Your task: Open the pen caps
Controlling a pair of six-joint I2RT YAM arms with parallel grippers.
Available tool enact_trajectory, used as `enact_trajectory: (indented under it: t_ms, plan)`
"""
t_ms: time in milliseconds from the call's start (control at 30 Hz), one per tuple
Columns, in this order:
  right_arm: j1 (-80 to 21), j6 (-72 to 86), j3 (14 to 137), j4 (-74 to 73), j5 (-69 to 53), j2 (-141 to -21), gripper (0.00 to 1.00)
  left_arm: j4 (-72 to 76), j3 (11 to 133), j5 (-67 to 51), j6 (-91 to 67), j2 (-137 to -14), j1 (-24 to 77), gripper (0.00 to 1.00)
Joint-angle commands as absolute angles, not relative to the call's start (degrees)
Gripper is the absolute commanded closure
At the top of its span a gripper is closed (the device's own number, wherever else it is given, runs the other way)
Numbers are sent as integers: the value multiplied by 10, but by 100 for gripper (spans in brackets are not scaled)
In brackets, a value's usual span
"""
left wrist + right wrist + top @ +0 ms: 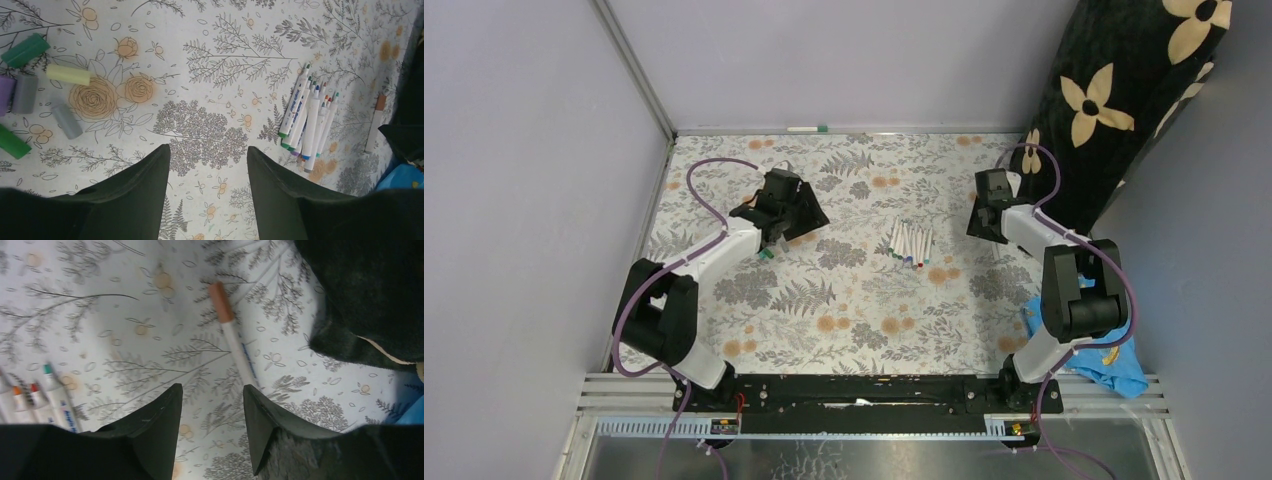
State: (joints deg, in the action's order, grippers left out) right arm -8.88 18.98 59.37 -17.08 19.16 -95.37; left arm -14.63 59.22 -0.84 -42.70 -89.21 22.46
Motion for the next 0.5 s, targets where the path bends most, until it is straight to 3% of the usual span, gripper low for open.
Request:
enact_trajectory:
  t_ms: [0, 467]
  plan:
    - [-64, 166, 579, -183, 161, -939, 45, -107, 594, -29, -425, -880, 229, 36]
    - [-23, 149, 553, -178, 124, -969, 46, -104, 592, -29, -435, -855, 231, 36]
